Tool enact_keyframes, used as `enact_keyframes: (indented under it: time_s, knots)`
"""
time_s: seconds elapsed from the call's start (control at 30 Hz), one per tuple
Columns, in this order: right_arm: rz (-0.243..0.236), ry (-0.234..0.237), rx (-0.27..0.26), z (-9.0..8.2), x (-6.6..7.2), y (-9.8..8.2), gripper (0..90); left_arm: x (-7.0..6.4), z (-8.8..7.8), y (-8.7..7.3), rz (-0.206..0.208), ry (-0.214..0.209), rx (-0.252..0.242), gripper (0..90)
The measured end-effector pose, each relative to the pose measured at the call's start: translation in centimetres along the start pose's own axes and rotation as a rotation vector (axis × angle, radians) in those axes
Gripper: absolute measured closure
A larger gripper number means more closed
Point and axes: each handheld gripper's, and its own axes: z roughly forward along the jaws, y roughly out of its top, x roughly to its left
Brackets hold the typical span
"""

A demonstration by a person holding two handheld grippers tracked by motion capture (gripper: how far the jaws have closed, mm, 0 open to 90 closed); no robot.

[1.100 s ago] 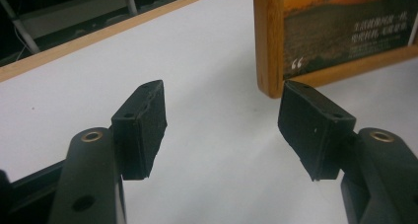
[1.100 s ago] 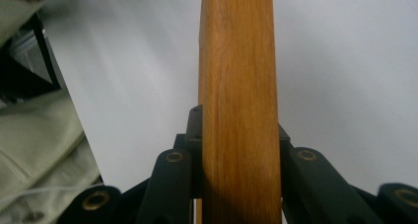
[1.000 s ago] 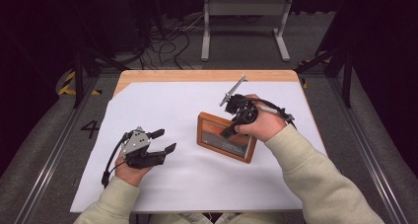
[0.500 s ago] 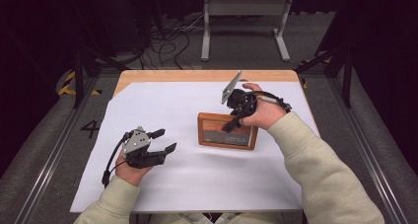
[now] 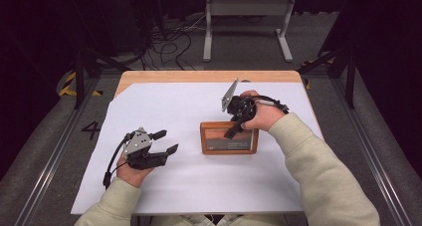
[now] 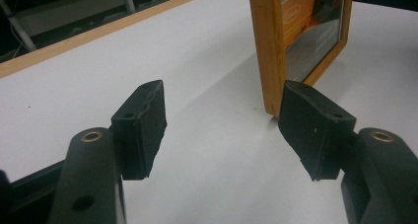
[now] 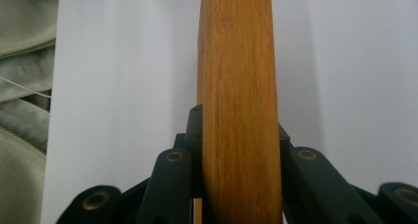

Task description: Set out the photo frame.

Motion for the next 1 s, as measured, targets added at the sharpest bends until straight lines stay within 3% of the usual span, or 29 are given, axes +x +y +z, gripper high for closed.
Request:
enact_keyframes:
  time_s: [0.23,0.57,0.7,1.0]
  knots:
    - [-0.005,0.007,0.013,0.7,-0.4,-0.7,73.3,0.0,0.0,0.0,0.001,-0.001,-0.001,35.4]
    - [0.032,0.013,-0.015,0.7,-0.7,-1.1,71.4,0.0,0.1,0.0,0.003,-0.003,-0.001,35.4]
    - [0.051,-0.046,-0.033,0.6,-1.0,-1.5,63.6,0.0,0.1,0.0,0.003,-0.003,-0.001,35.3]
    - [0.109,-0.09,-0.11,0.1,-1.1,-1.9,49.6,0.0,0.1,0.1,0.004,-0.002,-0.002,35.2]
